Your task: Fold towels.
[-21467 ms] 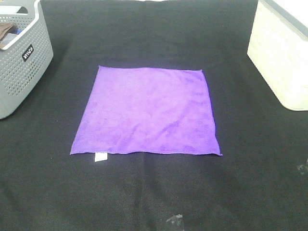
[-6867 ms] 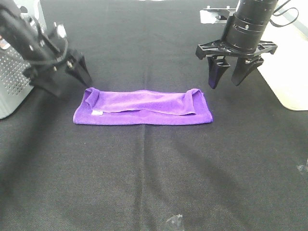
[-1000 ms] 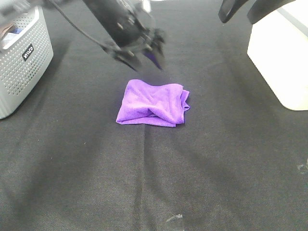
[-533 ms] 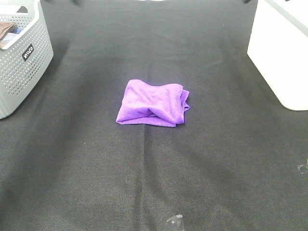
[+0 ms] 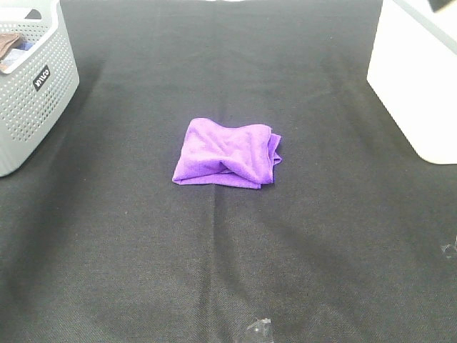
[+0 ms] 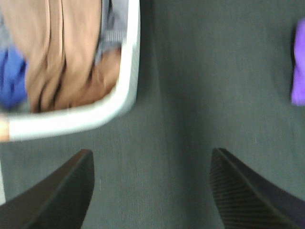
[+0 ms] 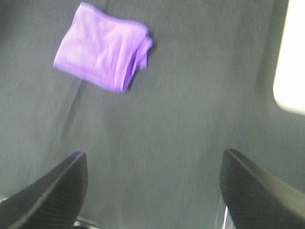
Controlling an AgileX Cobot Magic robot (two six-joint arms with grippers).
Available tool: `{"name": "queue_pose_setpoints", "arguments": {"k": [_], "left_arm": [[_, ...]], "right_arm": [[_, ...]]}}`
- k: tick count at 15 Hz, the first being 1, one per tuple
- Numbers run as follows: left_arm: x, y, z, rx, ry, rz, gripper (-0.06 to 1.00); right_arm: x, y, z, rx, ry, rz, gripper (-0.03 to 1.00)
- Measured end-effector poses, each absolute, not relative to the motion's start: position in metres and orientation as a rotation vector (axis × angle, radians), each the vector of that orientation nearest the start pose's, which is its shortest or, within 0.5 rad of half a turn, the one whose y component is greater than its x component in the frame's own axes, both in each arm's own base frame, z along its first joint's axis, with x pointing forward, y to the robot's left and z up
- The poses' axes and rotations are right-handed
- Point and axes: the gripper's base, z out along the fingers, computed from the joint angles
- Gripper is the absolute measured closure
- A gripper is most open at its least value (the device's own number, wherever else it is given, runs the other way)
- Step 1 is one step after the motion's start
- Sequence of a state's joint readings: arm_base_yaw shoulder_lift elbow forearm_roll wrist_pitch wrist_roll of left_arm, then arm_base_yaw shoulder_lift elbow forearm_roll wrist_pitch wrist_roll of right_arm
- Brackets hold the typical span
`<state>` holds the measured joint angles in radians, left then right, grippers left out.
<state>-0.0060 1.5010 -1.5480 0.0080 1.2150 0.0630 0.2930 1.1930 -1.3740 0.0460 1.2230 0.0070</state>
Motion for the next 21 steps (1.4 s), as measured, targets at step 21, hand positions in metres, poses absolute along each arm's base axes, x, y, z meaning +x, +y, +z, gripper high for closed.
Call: {"name": "queue_pose_setpoints", "arguments": {"k": [21], "left_arm": [[-0.018,-0.007,0.284,0.052,2.094,-0.092,0.31]], "right_arm": [[-0.008,-0.001,0.265,-0.318,2.141,0.192,0.24]]}}
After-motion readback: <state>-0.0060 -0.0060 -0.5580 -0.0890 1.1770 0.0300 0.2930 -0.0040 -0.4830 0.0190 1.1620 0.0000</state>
